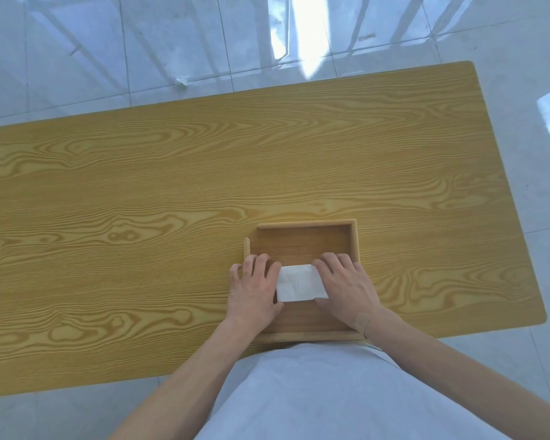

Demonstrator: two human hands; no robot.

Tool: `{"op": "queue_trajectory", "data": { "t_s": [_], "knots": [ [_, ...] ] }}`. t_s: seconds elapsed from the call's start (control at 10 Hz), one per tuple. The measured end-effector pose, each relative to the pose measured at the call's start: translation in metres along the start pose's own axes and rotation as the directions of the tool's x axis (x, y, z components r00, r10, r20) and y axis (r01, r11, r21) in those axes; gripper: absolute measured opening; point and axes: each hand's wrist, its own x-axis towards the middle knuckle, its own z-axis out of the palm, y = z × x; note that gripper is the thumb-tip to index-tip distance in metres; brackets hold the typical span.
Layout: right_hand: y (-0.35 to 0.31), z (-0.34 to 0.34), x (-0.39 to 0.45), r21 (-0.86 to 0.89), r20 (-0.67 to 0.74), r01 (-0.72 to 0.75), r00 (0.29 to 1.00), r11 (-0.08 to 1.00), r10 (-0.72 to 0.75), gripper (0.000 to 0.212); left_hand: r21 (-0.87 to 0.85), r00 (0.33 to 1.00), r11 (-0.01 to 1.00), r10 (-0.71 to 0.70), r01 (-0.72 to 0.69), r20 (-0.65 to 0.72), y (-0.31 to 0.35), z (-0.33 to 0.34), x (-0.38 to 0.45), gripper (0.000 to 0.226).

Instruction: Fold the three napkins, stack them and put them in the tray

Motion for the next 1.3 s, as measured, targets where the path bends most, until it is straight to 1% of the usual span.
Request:
{"op": "queue_trajectory", "data": {
  "t_s": [0.2,0.4,0.7,0.9,1.0,1.1,1.2,1.3],
  "knots": [
    [-0.001,0.001,-0.002,-0.015,0.002,-0.001,1.0,1.0,0.001,0.07,0.001,1.0,1.0,0.014,-0.014,-0.007,-0.002,0.0,0.0,0.075],
    [-0.004,0.002,-0.008,-0.026,0.008,-0.01,1.0,1.0,0.011,0.079,0.027,0.999,0.999,0.041,-0.041,-0.003,-0.005,0.0,0.0,0.075],
    [-0.004,0.005,-0.009,-0.022,-0.028,-0.018,0.999,1.0,0.017,0.077,0.043,0.999,0.998,0.048,-0.047,-0.018,-0.006,0.001,-0.001,0.073],
    [-0.004,0.006,-0.011,-0.004,-0.05,-0.031,0.998,1.0,0.03,0.082,0.038,0.999,0.999,0.036,-0.036,-0.013,-0.005,0.001,-0.002,0.073],
    [-0.003,0.007,-0.011,-0.003,-0.048,-0.034,0.998,0.999,0.033,0.081,0.037,0.999,0.999,0.035,-0.035,-0.01,-0.005,0.002,0.0,0.074],
    [-0.003,0.007,-0.012,0.005,-0.003,-0.054,0.999,0.999,0.054,0.083,0.023,1.0,0.999,0.026,-0.026,0.015,-0.004,0.001,0.0,0.08],
    [-0.006,-0.004,-0.014,0.114,0.028,-0.081,0.997,0.99,0.078,0.088,0.011,0.999,0.999,0.031,-0.032,0.03,-0.004,-0.006,-0.002,0.096],
    [0.0,-0.023,-0.017,0.159,0.004,-0.054,0.999,0.986,0.054,0.081,-0.045,0.997,0.997,0.058,-0.06,-0.04,-0.009,-0.019,-0.003,0.089]
  ]
}}
